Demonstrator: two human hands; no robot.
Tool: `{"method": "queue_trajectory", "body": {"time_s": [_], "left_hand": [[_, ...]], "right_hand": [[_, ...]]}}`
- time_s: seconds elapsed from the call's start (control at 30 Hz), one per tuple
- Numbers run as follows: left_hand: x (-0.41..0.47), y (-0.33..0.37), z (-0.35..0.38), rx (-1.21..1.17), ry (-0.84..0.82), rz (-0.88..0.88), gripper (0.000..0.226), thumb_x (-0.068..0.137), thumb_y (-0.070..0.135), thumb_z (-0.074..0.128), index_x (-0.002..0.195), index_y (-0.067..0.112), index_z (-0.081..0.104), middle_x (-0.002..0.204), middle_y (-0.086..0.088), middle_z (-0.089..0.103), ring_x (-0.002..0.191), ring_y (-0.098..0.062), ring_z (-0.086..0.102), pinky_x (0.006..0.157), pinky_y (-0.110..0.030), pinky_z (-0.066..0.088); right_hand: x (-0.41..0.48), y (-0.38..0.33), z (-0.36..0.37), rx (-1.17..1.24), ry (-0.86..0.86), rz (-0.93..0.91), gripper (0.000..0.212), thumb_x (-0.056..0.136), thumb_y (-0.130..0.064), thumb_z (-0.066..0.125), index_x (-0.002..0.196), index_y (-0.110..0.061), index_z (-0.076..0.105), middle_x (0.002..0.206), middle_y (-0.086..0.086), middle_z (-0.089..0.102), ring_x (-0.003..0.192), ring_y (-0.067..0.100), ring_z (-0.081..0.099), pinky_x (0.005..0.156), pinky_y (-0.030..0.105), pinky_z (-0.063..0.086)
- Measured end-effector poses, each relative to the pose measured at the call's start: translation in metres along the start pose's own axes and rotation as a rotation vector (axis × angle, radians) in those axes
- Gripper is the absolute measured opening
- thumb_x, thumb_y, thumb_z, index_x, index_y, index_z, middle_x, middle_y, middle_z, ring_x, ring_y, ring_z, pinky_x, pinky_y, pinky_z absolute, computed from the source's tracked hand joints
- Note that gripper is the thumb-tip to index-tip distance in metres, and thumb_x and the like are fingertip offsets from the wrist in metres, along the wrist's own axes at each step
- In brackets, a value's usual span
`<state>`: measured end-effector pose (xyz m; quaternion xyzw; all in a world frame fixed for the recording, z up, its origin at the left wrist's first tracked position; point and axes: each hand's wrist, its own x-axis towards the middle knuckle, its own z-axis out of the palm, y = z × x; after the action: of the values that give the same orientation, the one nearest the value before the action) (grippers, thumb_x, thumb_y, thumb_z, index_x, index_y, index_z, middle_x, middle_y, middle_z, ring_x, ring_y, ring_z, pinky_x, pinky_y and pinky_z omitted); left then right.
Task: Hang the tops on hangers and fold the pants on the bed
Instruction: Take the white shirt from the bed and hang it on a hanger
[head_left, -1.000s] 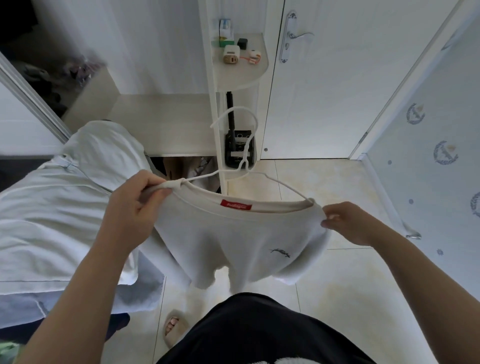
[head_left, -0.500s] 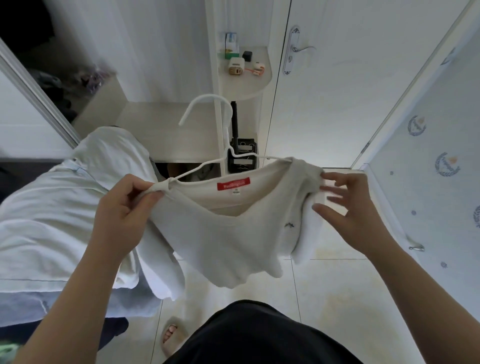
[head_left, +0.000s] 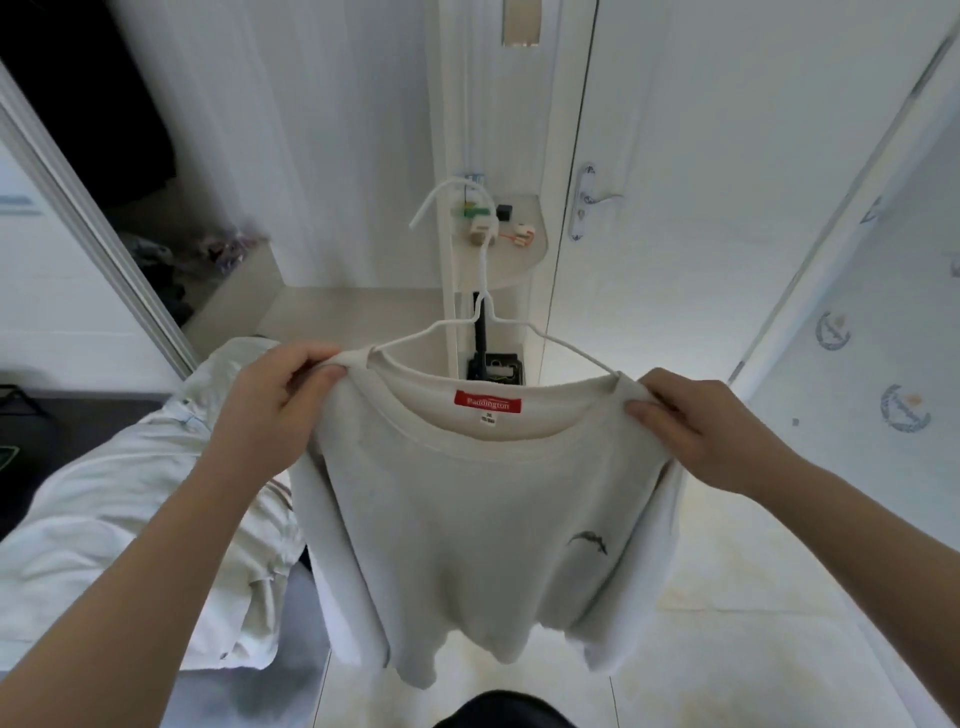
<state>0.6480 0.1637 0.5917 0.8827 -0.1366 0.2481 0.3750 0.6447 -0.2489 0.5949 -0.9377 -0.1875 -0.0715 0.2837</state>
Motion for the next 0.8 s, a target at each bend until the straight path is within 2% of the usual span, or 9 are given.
{"method": "queue_trajectory", "body": {"time_s": [0.03,0.1,0.2,0.27,0.43,0.5,0.63,0.73,0.8], "left_hand": [[0.011,0.003,-0.004,0.065,0.013,0.045,0.014,0.1,0.014,0.059,0.105,0.017,0.071,0.092,0.018,0.068,0.089,-0.005,0.062,0.082,-0.009,0.042],[0.034,0.01,-0.011,0.196,0.042,0.148,0.025,0.1,0.016,0.053,0.112,0.003,0.072,0.103,-0.002,0.073,0.097,-0.018,0.065,0.087,-0.019,0.043],[0.072,0.016,-0.024,0.292,0.057,0.265,0.028,0.1,0.01,0.049,0.114,-0.002,0.069,0.106,-0.013,0.072,0.098,-0.023,0.063,0.09,-0.026,0.044],[0.103,0.014,-0.035,0.31,0.045,0.265,0.029,0.099,0.005,0.045,0.117,0.0,0.067,0.107,-0.013,0.069,0.1,-0.028,0.063,0.091,-0.03,0.045],[0.195,0.001,-0.064,0.388,0.058,0.358,0.046,0.077,-0.025,0.05,0.115,-0.004,0.064,0.103,-0.02,0.062,0.098,-0.023,0.052,0.09,-0.018,0.034],[0.235,-0.006,-0.073,0.361,0.094,0.353,0.046,0.077,-0.026,0.05,0.114,-0.004,0.064,0.103,-0.019,0.062,0.098,-0.026,0.055,0.088,-0.019,0.035],[0.316,-0.015,-0.093,0.243,0.165,0.31,0.045,0.08,-0.018,0.047,0.114,0.007,0.062,0.108,-0.009,0.066,0.099,-0.027,0.06,0.082,-0.019,0.035],[0.372,-0.023,-0.117,0.259,0.223,0.268,0.042,0.084,-0.007,0.047,0.114,0.019,0.06,0.105,0.001,0.065,0.096,-0.023,0.059,0.075,-0.025,0.035],[0.409,-0.028,-0.137,0.272,0.256,0.238,0.038,0.087,-0.002,0.046,0.115,0.02,0.059,0.107,-0.002,0.066,0.097,-0.027,0.061,0.074,-0.029,0.036]], "right_hand": [[0.006,-0.005,-0.008,0.052,-0.018,0.005,0.023,0.101,-0.029,0.053,0.079,-0.03,0.05,0.065,-0.011,0.055,0.061,0.009,0.05,0.054,0.019,0.036],[0.022,-0.021,-0.025,0.127,-0.061,-0.012,0.024,0.103,-0.026,0.049,0.08,-0.031,0.052,0.067,-0.01,0.057,0.062,0.008,0.05,0.056,0.021,0.037],[0.052,-0.048,-0.053,0.17,-0.094,-0.06,0.023,0.105,-0.014,0.044,0.087,-0.019,0.057,0.075,-0.001,0.058,0.07,0.015,0.053,0.064,0.028,0.04],[0.073,-0.068,-0.072,0.216,-0.058,-0.083,0.022,0.105,-0.008,0.045,0.089,-0.013,0.059,0.079,0.001,0.058,0.073,0.011,0.053,0.067,0.023,0.039],[0.13,-0.117,-0.109,0.356,0.087,-0.097,0.024,0.101,-0.009,0.048,0.079,-0.01,0.057,0.075,0.009,0.052,0.071,0.013,0.049,0.063,0.022,0.036],[0.155,-0.138,-0.122,0.406,0.14,-0.1,0.025,0.1,-0.008,0.048,0.076,-0.008,0.054,0.07,0.001,0.049,0.068,0.011,0.047,0.061,0.022,0.036],[0.21,-0.182,-0.144,0.512,0.217,-0.1,0.02,0.099,-0.011,0.05,0.087,0.005,0.051,0.075,0.009,0.046,0.072,0.021,0.044,0.071,0.037,0.03],[0.253,-0.223,-0.158,0.556,0.259,-0.096,0.019,0.097,-0.013,0.053,0.087,0.002,0.058,0.078,0.011,0.053,0.074,0.023,0.05,0.073,0.036,0.033],[0.282,-0.252,-0.167,0.572,0.298,-0.101,0.02,0.087,-0.021,0.06,0.085,-0.001,0.062,0.079,0.011,0.057,0.076,0.022,0.055,0.075,0.036,0.036]]}}
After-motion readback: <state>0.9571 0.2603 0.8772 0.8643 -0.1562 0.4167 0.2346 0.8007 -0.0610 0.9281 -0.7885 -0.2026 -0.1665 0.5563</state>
